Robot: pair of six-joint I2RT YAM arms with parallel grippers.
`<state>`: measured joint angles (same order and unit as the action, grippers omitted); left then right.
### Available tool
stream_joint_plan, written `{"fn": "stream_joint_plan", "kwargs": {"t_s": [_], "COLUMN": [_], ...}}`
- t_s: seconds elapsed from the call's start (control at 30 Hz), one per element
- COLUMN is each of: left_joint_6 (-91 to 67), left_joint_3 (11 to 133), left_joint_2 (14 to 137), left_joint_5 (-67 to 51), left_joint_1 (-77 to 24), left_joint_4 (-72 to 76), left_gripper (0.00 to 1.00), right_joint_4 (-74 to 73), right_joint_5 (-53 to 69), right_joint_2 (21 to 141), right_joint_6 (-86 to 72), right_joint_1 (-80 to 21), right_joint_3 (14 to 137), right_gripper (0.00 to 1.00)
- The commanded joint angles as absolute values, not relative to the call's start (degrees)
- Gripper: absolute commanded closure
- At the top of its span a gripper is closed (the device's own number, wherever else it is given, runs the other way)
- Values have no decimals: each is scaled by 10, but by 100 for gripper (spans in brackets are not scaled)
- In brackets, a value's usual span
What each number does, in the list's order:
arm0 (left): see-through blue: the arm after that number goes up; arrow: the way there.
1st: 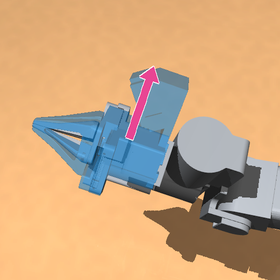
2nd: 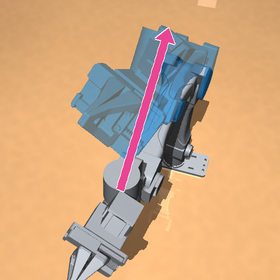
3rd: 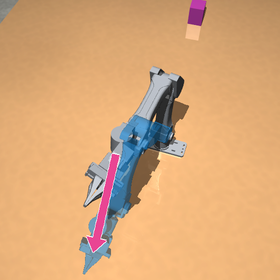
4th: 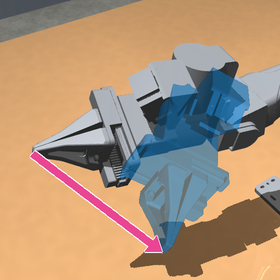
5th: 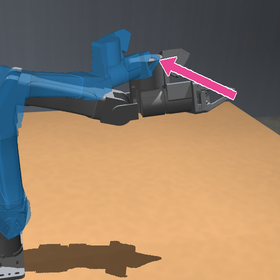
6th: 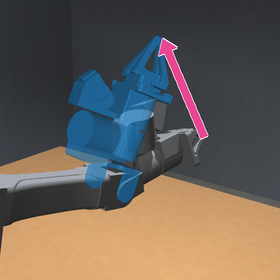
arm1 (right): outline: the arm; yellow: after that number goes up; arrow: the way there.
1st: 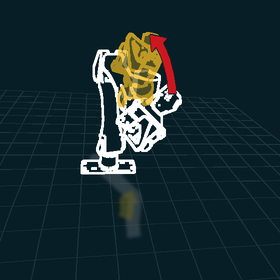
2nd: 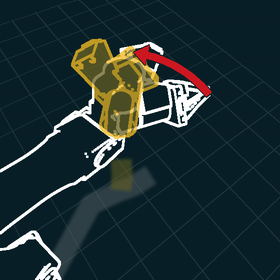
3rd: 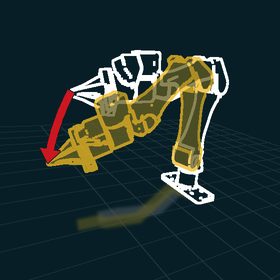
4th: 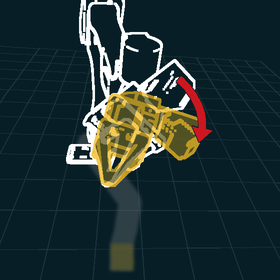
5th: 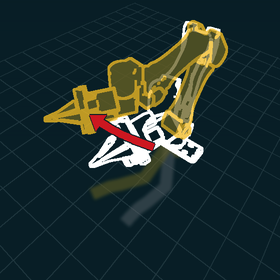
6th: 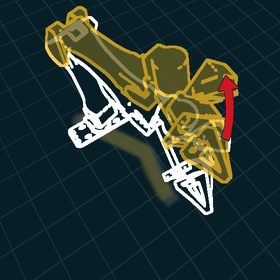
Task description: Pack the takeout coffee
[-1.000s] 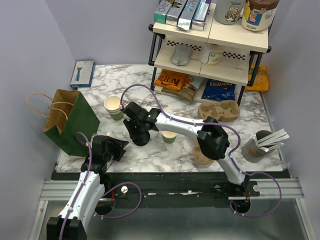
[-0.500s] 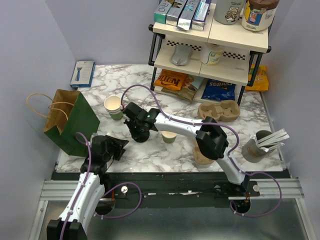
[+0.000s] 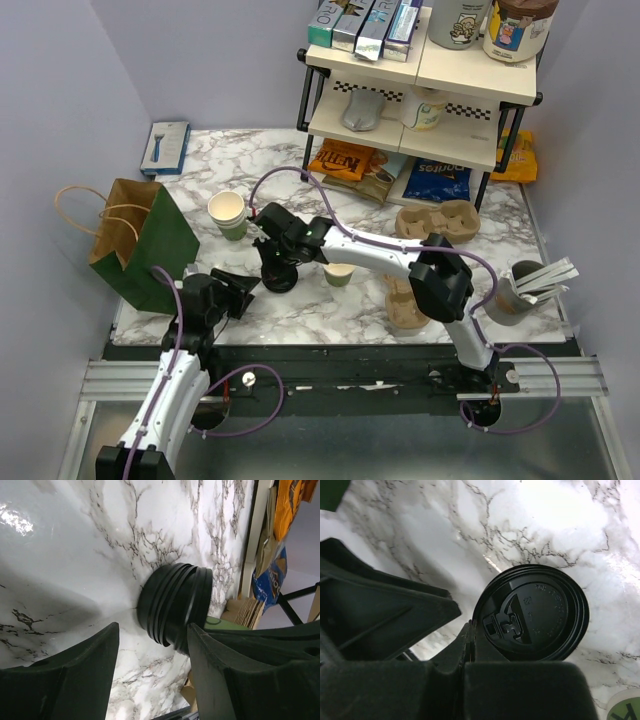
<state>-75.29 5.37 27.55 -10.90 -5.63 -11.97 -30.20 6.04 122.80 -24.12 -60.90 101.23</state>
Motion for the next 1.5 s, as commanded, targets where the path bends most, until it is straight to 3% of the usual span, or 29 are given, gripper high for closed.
{"fn": "stream_joint_plan", "kwargs": {"t_s": [0.0, 0.43, 0.53, 0.57, 0.67, 1.47], "left_joint_6": [-757, -773, -769, -766, -756, -746], "left_joint_3": [38, 28, 41, 46, 60, 65], "left_joint_2": [273, 199, 197, 198, 199, 240], "left_joint_5": [-133, -119, -99, -91, -70, -88], "left_joint_1": [-56, -56, -56, -56, -56, -56], "left_joint_4": [-85, -148, -185, -196, -219, -178], "left_gripper": [35, 35, 35, 35, 35, 36], "right_joint_4": [-269, -271, -275, -276, -278, -323], "right_joint_5": [115, 143, 148, 149, 145, 127], "right_joint_2": [1199, 1209, 1216, 1218, 1223, 1274], "right_joint_6": [-269, -253, -250, -251, -250, -258], "right_joint_1": [-595, -586, -585, -585, -587, -591], "right_joint_3": [995, 995, 1003, 1005, 1017, 1051], "right_gripper": [99, 99, 88, 79, 75, 74]}}
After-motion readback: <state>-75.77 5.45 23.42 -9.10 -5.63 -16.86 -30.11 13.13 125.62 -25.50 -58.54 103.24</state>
